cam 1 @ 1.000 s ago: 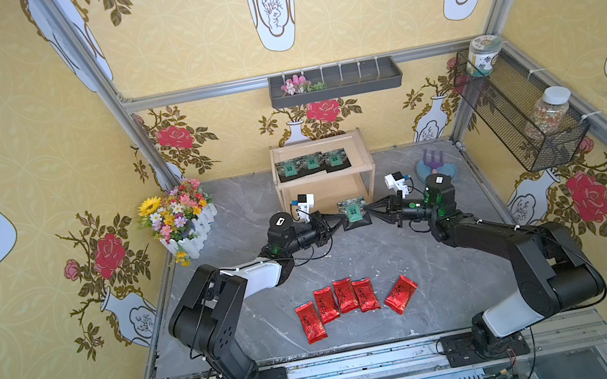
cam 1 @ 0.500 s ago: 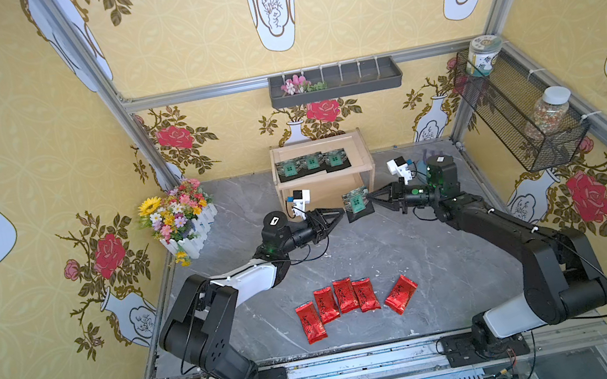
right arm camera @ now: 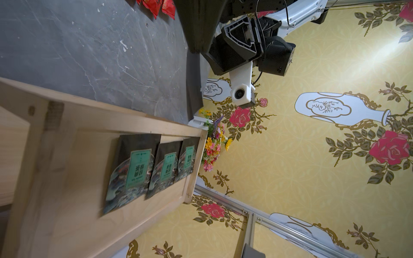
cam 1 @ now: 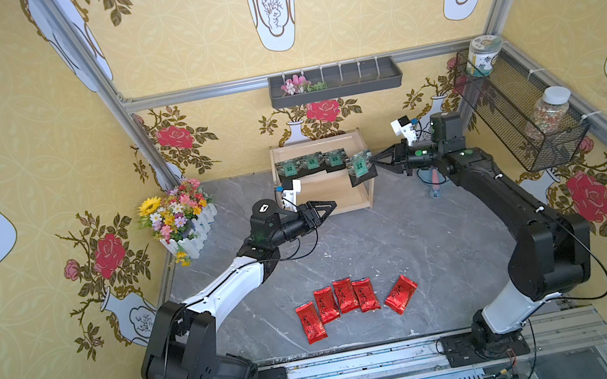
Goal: Place the tea bags on the shelf by color
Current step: Place the tea bag on the shelf.
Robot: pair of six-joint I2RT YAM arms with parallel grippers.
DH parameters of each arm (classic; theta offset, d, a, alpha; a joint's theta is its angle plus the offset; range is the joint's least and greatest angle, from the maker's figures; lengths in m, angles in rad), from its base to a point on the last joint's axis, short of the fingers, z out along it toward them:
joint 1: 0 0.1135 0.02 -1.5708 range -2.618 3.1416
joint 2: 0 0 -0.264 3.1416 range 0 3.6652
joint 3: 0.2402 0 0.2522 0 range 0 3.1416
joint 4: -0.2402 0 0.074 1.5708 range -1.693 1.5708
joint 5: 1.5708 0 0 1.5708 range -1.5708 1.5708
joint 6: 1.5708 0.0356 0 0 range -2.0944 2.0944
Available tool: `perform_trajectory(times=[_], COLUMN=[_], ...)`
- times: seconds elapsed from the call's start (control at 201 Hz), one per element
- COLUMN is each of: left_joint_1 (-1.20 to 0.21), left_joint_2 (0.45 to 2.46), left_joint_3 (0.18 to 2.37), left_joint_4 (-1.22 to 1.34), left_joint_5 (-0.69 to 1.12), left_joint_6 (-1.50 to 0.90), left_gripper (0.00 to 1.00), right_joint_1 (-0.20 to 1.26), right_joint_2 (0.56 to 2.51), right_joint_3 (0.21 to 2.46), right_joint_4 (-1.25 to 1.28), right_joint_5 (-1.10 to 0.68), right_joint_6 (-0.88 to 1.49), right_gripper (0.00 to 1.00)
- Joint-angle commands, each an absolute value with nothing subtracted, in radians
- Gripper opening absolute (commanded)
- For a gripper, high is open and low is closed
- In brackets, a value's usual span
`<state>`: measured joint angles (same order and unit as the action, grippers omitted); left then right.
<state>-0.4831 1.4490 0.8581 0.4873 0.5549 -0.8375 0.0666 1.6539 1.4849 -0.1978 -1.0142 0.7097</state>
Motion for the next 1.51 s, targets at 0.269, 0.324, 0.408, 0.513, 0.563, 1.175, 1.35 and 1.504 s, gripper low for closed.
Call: perform_trajectory(times=[0.269,0.324,0.408,0.513,0.563,1.175,1.35,1.504], left_joint_1=[-0.463,-0.463,-0.463,-0.463,-0.449,-0.419,-0.419,-0.418], left_joint_2=[1.446,1.448,1.450,1.460,1.463,1.490,1.493,1.491], left_joint_3=[0.818,0.819,0.819,0.821,0.821,0.830,0.828,0.834], left_joint_4=[0.471,0.472,0.475,0.478,0.482,0.498,0.498,0.494], left_joint_5=[0.598,0.599,0.603,0.606,0.609,0.623,0.626,0.627], left_joint_6=[-0.805,-0.805,-0.805,-0.808,-0.810,-0.824,-0.824,-0.822], left_gripper=[0.48,0.48,0.48,0.48,0.48,0.48,0.48,0.48], right_joint_1=[0.085,0.090,0.092,0.089,0.089,0.069,0.069,0.068], right_joint_2=[1.942,1.972,2.006,2.043,2.056,2.137,2.158,2.176], right_joint_3=[1.851,1.891,1.943,1.991,2.009,2.110,2.138,2.165], right_joint_4=[-0.305,-0.328,-0.359,-0.397,-0.407,-0.512,-0.532,-0.552], right_joint_5=[-1.009,-1.006,-1.005,-0.997,-0.997,-0.960,-0.953,-0.951], right_joint_6=[0.707,0.700,0.688,0.671,0.667,0.602,0.591,0.585], right_gripper=[0.00,0.01,0.01,0.01,0.02,0.05,0.06,0.08])
